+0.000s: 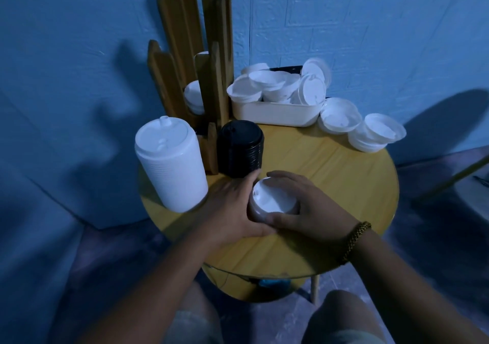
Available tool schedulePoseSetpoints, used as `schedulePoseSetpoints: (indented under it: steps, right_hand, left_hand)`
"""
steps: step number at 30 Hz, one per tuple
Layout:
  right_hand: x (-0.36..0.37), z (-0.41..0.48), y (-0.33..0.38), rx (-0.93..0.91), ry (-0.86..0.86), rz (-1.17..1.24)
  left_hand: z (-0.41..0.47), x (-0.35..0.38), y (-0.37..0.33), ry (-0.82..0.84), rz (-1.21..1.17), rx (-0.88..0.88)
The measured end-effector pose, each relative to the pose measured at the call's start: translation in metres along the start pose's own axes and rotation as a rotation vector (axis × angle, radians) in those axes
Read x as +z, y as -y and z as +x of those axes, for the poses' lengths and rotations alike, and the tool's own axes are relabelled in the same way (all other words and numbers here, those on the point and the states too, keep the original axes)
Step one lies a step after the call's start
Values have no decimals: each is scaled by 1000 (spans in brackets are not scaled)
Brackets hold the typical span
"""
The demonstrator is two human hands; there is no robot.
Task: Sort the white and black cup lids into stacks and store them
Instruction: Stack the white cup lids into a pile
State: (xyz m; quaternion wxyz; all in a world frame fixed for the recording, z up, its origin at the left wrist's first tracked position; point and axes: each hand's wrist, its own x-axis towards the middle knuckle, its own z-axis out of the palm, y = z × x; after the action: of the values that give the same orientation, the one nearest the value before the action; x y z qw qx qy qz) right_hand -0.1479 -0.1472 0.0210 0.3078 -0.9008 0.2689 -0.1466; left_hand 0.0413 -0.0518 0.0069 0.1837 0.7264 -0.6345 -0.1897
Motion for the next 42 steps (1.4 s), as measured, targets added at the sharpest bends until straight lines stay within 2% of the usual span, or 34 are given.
schedulePoseSetpoints:
  steps: [4, 7, 12, 17, 21, 27, 31, 34, 36, 39, 42]
  right_hand:
    - [-11, 6, -7, 9, 131, 52]
    - [-15, 8, -7, -1, 154, 68]
    - [-7, 8, -2, 31, 60, -59]
    - [0, -4, -3, 30, 4, 3]
    - [-4, -8, -7, 48, 44, 76]
    - [-12, -17, -21, 140, -133, 39]
    - [-24, -30, -35, 183, -166, 6]
    - [-37, -29, -46, 174, -159, -63]
    - [-49, -23, -58, 193, -228, -122]
    - [-75, -14, -75, 293, -402, -383]
    - [-98, -8, -94, 425, -374, -597]
  left_hand:
    - [0, 0, 0, -13, -50, -2]
    - [0, 1, 2, -27, -66, 3]
    - [-2, 2, 3, -42, -33, 54]
    - [-2, 1, 3, -28, 3, 68]
    - [-1, 0, -1, -13, -11, 46]
    - [15, 7, -30, -12, -42, 46]
    - [30, 30, -49, -67, -47, 40]
    - [46, 37, -58, -72, -63, 28]
    - [58, 36, -64, -55, -57, 41]
    - [72, 34, -69, -51, -47, 43]
    - [79, 38, -68, -70, -72, 43]
